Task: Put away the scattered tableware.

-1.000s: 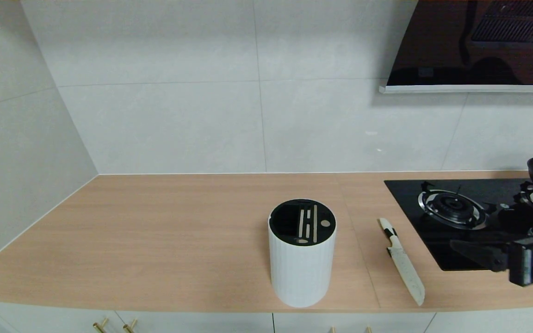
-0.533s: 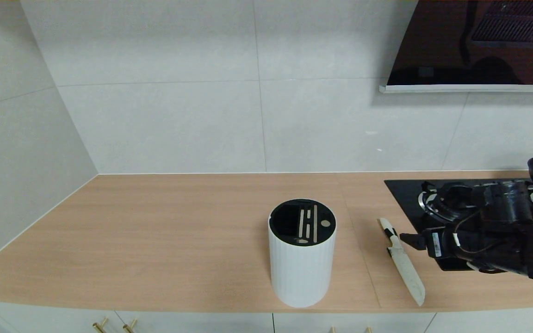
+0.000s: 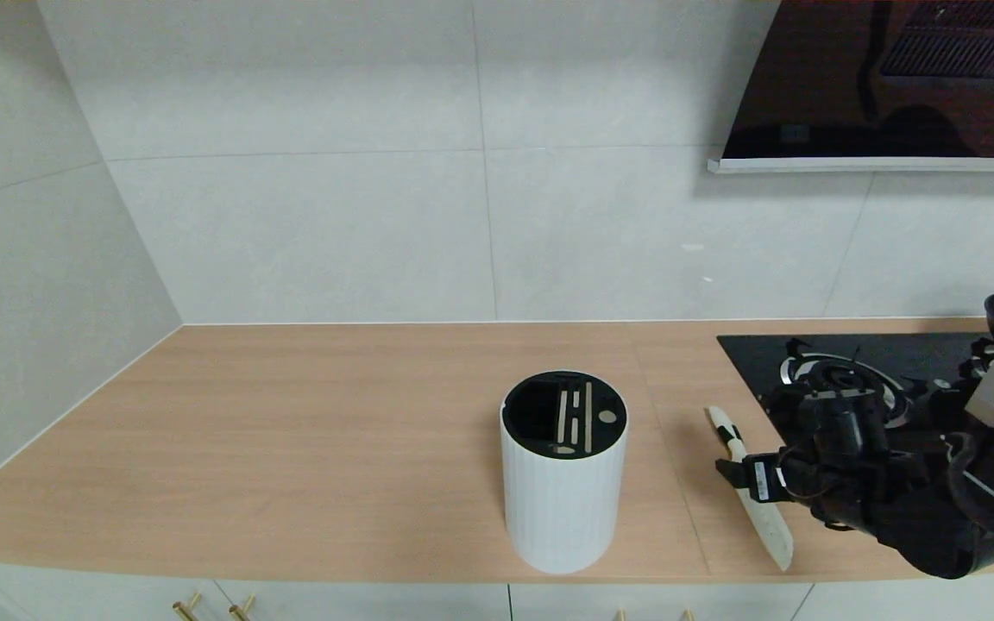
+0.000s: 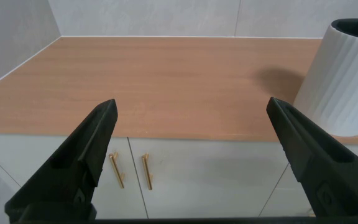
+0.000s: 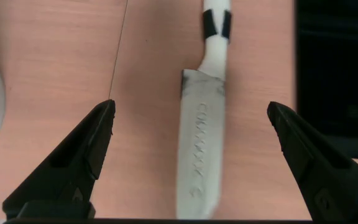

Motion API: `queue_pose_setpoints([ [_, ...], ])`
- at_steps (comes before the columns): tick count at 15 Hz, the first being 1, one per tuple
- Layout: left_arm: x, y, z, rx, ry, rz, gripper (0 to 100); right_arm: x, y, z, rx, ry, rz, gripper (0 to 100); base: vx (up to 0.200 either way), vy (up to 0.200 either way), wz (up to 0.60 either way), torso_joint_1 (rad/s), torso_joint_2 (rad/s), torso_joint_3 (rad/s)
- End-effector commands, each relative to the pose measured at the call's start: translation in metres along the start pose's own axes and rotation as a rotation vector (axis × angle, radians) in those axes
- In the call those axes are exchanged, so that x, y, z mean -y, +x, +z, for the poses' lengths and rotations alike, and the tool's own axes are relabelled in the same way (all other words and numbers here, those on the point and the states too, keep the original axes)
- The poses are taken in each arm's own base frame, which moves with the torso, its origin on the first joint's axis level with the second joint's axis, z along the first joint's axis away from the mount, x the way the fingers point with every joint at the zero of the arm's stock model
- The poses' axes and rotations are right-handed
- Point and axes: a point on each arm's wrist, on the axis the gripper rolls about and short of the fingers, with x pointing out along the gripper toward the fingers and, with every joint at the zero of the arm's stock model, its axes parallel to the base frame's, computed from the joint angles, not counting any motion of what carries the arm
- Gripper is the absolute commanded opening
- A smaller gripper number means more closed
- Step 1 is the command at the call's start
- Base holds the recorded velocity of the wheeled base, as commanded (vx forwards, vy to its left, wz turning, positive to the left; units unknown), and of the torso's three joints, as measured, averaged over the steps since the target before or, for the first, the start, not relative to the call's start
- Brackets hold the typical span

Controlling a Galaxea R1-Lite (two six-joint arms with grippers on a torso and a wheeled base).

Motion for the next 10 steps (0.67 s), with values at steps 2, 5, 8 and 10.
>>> queue_pose_setpoints([
  [2, 0.000, 0.000, 0.000, -0.001, 0.000, 0.001, 100, -0.004, 0.023, -0.017, -0.057, 0.054, -0.010, 100, 0.000, 0.000, 0.00, 0.000, 0.00, 0.000],
  [5, 0.000, 0.000, 0.000, -0.001, 0.000, 0.001, 100, -0.004, 0.031, -0.022, -0.064, 0.056, -0.017, 100, 0.000, 0.000, 0.00, 0.000, 0.00, 0.000],
  [8, 0.000, 0.000, 0.000, -0.001, 0.000, 0.001, 100, -0.004, 0.044, -0.024, -0.038, 0.100, -0.048, 100, 0.000, 0.000, 0.00, 0.000, 0.00, 0.000],
  [10, 0.000, 0.000, 0.000, -0.001, 0.000, 0.001, 100, -0.004, 0.048, -0.025, -0.039, 0.099, -0.068, 100, 0.000, 0.000, 0.00, 0.000, 0.00, 0.000],
])
